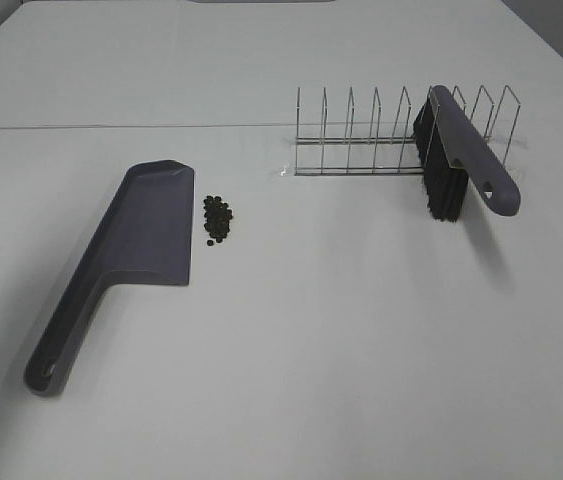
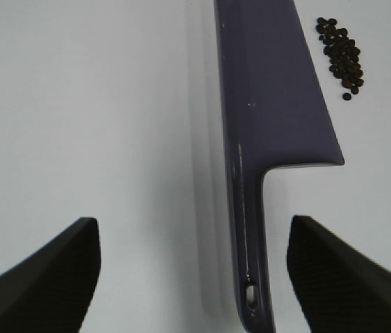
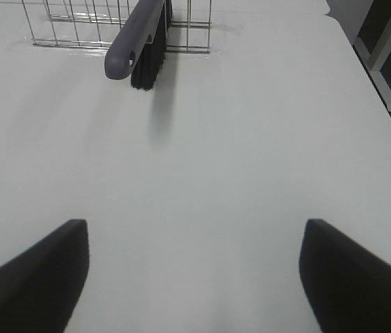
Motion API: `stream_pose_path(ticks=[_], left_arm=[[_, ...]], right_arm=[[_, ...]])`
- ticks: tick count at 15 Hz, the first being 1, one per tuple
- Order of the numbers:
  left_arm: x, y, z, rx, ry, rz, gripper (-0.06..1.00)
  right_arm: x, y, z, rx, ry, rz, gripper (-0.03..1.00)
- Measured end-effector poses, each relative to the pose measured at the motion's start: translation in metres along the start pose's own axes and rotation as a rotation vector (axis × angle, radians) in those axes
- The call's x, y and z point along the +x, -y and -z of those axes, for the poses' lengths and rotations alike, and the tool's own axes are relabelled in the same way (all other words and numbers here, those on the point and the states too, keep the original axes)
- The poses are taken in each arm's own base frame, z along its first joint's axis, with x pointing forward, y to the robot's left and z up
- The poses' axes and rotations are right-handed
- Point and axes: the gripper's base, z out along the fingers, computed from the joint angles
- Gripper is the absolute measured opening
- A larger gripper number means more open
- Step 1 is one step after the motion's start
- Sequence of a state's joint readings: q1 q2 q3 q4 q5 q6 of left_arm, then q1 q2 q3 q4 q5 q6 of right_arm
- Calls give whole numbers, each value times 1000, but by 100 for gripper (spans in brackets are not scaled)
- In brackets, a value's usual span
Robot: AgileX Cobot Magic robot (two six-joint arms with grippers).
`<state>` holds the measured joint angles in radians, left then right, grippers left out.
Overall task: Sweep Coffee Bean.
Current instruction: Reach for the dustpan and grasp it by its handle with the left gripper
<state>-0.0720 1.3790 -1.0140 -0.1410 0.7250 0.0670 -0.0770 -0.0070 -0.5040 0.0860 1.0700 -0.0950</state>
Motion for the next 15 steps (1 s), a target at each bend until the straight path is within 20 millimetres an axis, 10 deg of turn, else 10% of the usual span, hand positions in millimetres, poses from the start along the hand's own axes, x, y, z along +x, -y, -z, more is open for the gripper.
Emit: stream_pose_path(ticks=[9,15], left_arm=[[22,62,-112,62,-276,-40,71],[37,55,-155,-11,-349,-34,72]], right_arm=[[0,0,0,0,0,0,79],[0,0,0,0,0,0,79]])
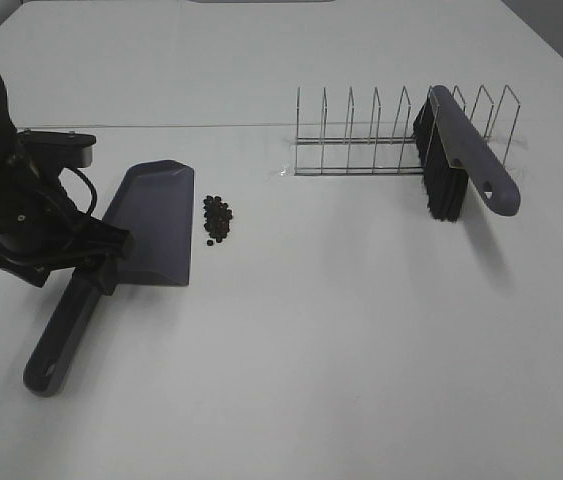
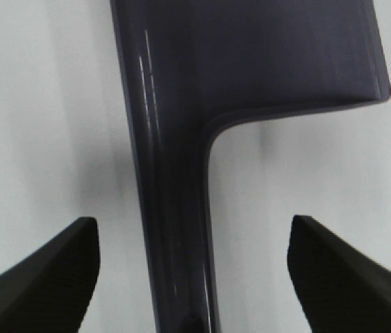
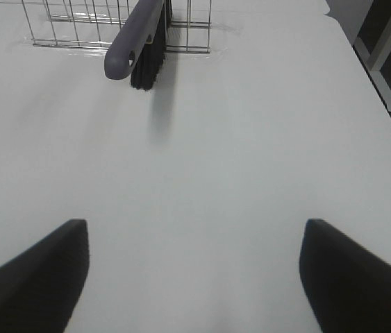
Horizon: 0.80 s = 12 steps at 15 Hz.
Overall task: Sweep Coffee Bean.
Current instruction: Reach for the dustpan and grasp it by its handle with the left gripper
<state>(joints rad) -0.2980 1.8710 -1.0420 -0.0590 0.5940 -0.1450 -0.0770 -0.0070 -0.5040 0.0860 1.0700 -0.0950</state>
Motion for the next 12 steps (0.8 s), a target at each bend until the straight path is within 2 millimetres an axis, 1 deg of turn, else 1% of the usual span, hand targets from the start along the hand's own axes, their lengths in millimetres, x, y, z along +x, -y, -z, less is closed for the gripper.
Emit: stream_pose_path(ticks=[3,7,11,12], left_arm=[[-6,0,-12,0,25,2,72],[-14,2,-24,-5,-6,4,72],[-15,1,-32,-14,-41,-1,72],[-11,0,-41,-25,-73,-8,72]], right_arm=[[0,0,0,0,0,0,79],[0,0,0,0,0,0,79],[0,0,0,0,0,0,79],[0,0,0,0,0,0,79]])
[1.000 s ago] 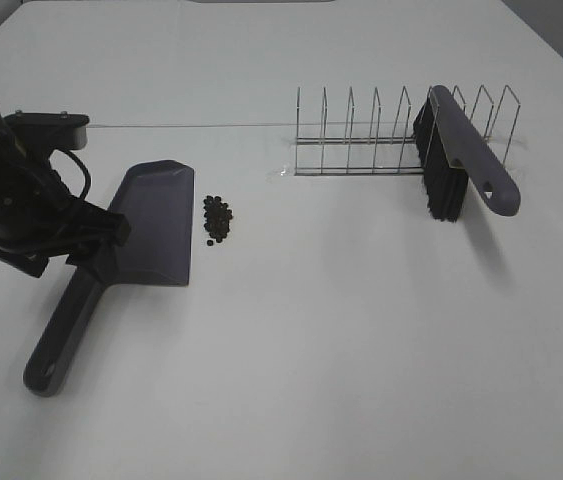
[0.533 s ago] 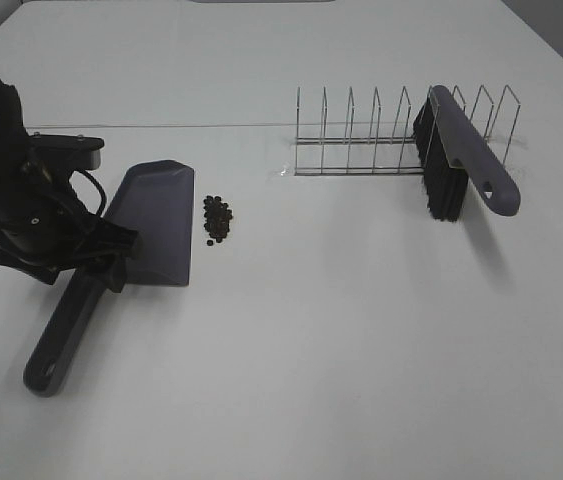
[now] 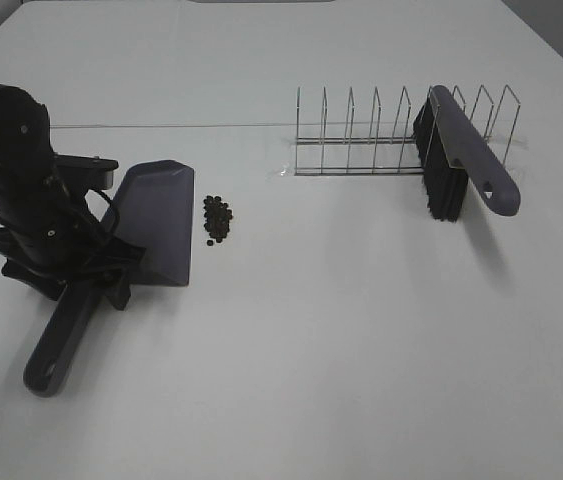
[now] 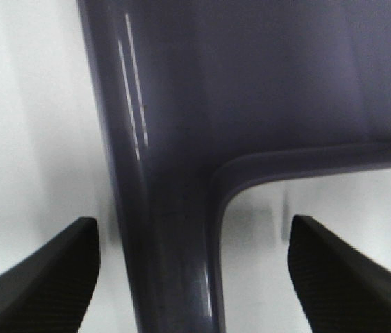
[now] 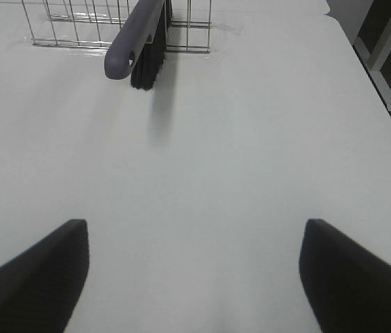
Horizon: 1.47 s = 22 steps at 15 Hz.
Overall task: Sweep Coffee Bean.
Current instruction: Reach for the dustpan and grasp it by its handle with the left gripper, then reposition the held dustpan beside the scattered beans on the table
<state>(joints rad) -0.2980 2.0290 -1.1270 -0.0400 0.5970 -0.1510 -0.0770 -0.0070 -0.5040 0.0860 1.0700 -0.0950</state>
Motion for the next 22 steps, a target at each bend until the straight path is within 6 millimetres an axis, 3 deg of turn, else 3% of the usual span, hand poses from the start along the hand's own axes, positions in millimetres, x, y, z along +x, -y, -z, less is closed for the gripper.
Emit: stream_pose_path(ticks=[5,6,8,9,15,19,22], left_arm=[[0,-1,-5,-14,-11,-17,70],[0,-1,-5,-14,-6,-18,64],[-1,-1,-5,-13,-1,-18,40],[-2,-1,-5,-13,3,-19,36],[-2,-3,1,-34,4,40,36],[-6,-2,48,-28,113,40,36],[-4,-2,107,-5,249,38,36]], right_arm=[[0,0,0,0,0,0,79],[0,0,0,0,0,0,79],[0,0,0,0,0,0,79],[0,0,0,0,0,0,79],[0,0,0,0,0,0,79],[0,0,0,0,0,0,79],[0,0,0,0,0,0,79]])
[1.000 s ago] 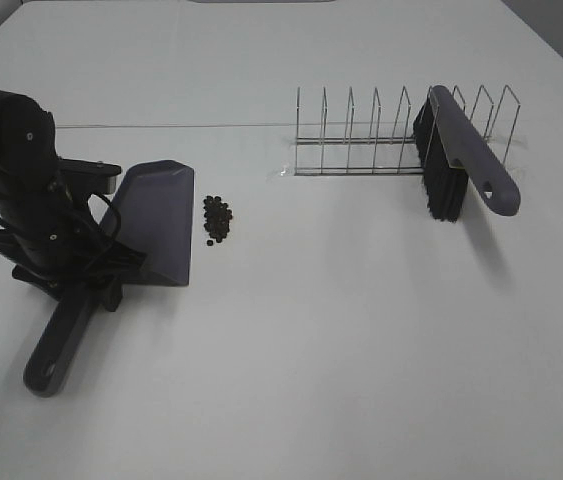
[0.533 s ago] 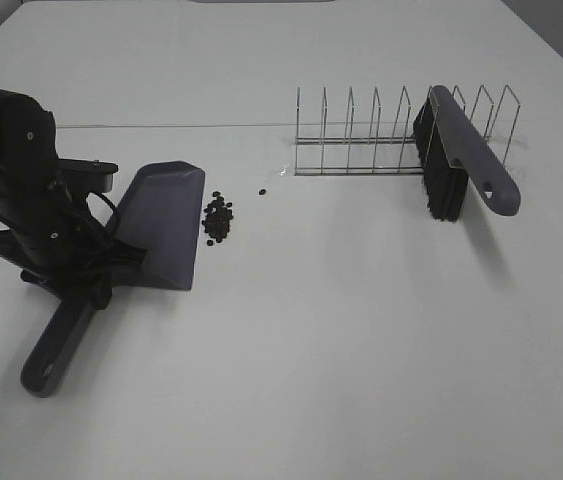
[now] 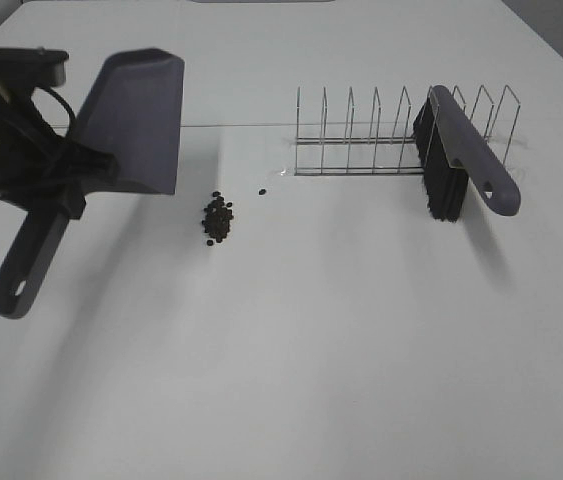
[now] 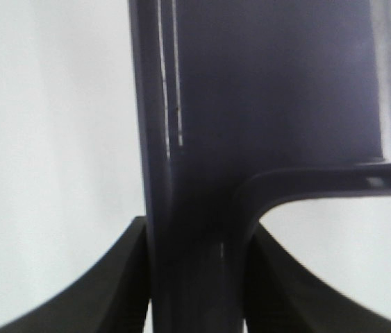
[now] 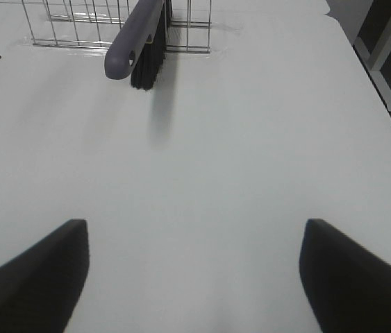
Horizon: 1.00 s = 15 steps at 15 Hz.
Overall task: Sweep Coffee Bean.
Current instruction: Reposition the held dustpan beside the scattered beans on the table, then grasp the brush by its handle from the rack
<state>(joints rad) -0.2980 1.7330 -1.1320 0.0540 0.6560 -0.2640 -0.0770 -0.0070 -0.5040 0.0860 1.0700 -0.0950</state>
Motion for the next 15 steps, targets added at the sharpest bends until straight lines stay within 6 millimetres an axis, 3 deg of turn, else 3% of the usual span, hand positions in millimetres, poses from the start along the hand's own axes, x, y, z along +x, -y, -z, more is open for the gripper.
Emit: stream_pose_path(ticks=[3,5,9,13,15], left_arm=[[-3,-2,47,7,115,-15,36],[-2,-4,60,1,138,-23,36],[1,-5,61,-10,110,-25,36],[1,-5,61,-11,107,-25,36],[1,-5,61,-11,107,-25,36]], right_arm=[[0,-1,0,-17,2,-14,79],[-10,-3,-4,-40,5,-62,78],[-68,1,-34,-56,13,-128,73],[-124,6,-76,-71,-94,-142,73],[-150,10,-113,-77,-181,-80,71]])
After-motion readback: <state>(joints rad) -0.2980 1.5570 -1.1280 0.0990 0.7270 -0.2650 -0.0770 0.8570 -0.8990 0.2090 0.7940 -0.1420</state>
